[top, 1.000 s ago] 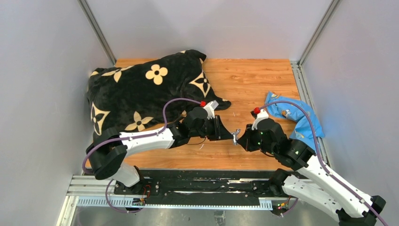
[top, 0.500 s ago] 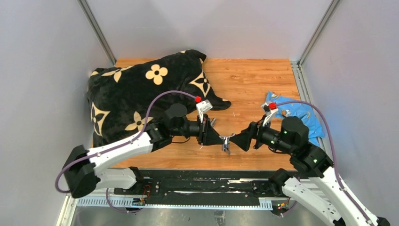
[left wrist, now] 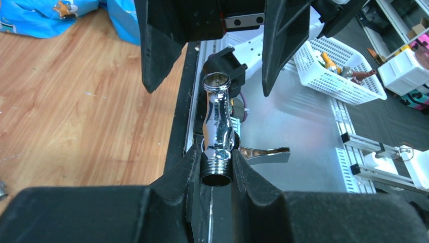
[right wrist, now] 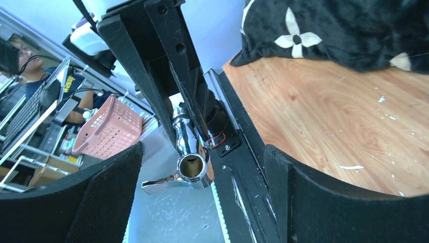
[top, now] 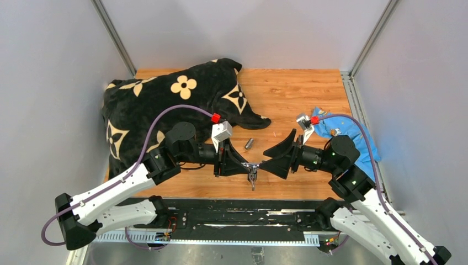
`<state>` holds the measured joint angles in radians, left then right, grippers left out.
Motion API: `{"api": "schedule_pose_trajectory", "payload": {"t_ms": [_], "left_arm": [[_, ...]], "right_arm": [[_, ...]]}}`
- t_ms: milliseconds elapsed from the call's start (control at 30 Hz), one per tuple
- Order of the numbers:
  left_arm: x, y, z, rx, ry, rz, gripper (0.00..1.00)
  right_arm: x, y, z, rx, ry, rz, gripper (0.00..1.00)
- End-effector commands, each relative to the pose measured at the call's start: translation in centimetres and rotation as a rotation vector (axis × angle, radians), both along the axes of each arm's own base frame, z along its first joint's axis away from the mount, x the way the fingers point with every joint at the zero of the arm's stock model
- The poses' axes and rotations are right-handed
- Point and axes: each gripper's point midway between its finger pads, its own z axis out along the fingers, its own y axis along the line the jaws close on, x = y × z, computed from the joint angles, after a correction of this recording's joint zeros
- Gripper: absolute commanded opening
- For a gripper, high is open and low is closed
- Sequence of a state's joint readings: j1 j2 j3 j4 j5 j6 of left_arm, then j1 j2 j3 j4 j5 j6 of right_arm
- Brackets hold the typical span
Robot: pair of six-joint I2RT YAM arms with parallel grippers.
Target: Install the water faucets
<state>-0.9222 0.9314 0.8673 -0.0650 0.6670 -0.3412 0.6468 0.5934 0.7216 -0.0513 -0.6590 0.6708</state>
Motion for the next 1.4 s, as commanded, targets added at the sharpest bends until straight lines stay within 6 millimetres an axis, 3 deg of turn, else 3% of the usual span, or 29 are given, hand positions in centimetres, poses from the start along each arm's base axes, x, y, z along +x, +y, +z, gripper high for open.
{"api": "schedule_pose_trajectory", "payload": {"t_ms": [0,167,300,500,700,900,1000,1067,1100,1200,1300,1367], "left_arm": [[-0.5,0.0,1.8,-0.043,-0.017,-0.028,0.00],[-0.2,-0.3,1.8,-0.038,0.007,-0.016,0.00],[-0.2,-0.4,1.8,-0.040,0.010,-0.020,0.00],[-0.1,-0.5,1.8,-0.041,0.011,-0.018,0.00],[0.0,-0.6,1.8,-0.040,0.012,-0.017,0.00],[0.1,-0.8,1.9,-0.036,0.012,-0.022,0.00],[0.1,-0.7,1.9,-0.035,0.013,-0.022,0.00],[0.1,-0.8,1.8,-0.034,0.013,-0.021,0.00],[0.1,-0.8,1.9,-0.033,0.012,-0.021,0.00],[0.7,-0.6,1.8,-0.016,0.000,0.015,0.01],[2.0,-0.3,1.4,0.024,-0.007,0.097,0.26],[2.5,0.0,1.5,0.037,-0.020,0.130,0.57]], "right_arm": [[-1.2,0.9,1.4,0.106,-0.035,0.113,0.86],[-1.3,1.7,0.2,0.113,-0.012,0.137,0.83],[-1.7,2.1,-0.5,0.105,-0.001,0.167,0.69],[-2.3,2.5,-0.9,0.089,-0.005,0.197,0.55],[-2.8,2.8,-1.2,0.079,-0.003,0.229,0.53],[-3.0,3.0,-1.4,0.068,-0.006,0.245,0.42],[-3.0,2.9,-1.3,0.064,-0.012,0.240,0.29],[-2.9,2.9,-1.4,0.061,-0.009,0.234,0.15],[-2.8,2.9,-1.4,0.059,-0.005,0.230,0.03],[-2.1,2.8,-2.1,0.033,0.024,0.179,0.01],[-1.3,2.7,-2.7,0.008,0.054,0.125,0.00],[-0.5,2.4,-3.0,-0.004,0.067,0.066,0.01]]}}
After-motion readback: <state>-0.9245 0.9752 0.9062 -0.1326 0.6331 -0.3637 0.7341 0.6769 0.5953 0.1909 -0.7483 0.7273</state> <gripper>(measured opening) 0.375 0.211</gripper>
